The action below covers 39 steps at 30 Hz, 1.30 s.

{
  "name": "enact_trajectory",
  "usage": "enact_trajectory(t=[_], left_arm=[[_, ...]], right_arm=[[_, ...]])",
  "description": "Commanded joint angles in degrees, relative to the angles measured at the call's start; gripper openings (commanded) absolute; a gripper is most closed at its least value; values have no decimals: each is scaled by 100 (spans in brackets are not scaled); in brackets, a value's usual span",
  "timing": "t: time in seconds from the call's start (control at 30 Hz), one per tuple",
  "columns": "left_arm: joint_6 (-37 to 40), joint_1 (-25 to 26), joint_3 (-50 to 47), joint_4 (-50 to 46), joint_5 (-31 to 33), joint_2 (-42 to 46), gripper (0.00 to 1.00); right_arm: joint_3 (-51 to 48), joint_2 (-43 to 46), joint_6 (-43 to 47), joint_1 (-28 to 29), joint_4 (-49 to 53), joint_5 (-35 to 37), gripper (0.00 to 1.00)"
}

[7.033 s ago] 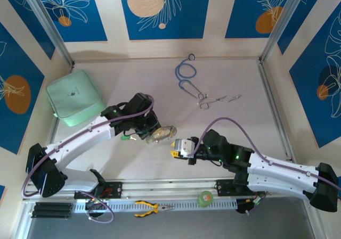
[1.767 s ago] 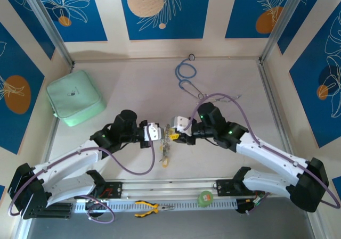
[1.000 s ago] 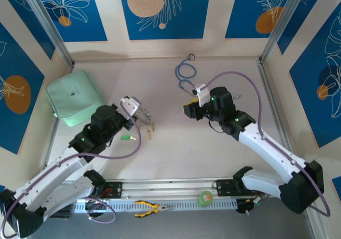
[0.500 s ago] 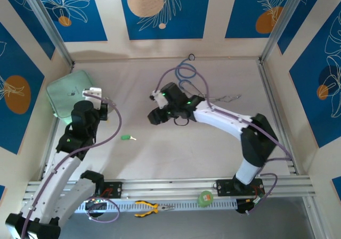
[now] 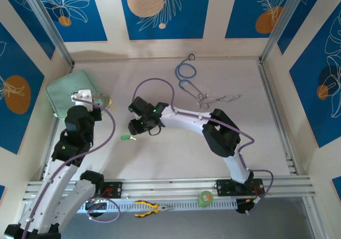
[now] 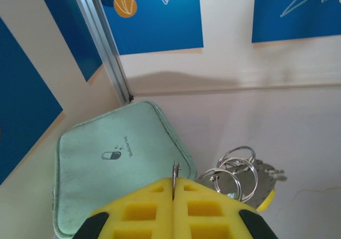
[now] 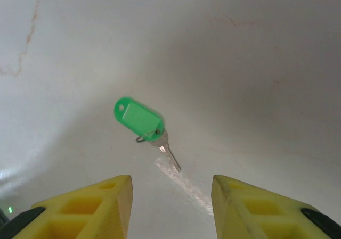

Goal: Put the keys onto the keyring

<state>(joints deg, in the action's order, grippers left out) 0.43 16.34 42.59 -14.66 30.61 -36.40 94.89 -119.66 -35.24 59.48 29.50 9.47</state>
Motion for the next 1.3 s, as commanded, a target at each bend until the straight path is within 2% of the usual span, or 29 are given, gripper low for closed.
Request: enact_trajectory(t=[0.0,0.33,0.87,1.07,1.27], left_arm=[[-121,-52,20,125,228,159,0],[-130,-53,160,105,-1,282,0],[-148,-56,127,220,-88,248,0],[-100,-52,135,238,-98,224,0],[-44,-56,149,263,-65,213,0]], right_arm=[[574,-274,-1453,315,616,663,44],[2111,-1327,-2616,559,1891,1141,45],[3510,-2370,-2467,613,2742,1004,34],[3711,-2501,-2428,638,2876,968,25],[3891,-2596,-2409,643,2991,927,21]])
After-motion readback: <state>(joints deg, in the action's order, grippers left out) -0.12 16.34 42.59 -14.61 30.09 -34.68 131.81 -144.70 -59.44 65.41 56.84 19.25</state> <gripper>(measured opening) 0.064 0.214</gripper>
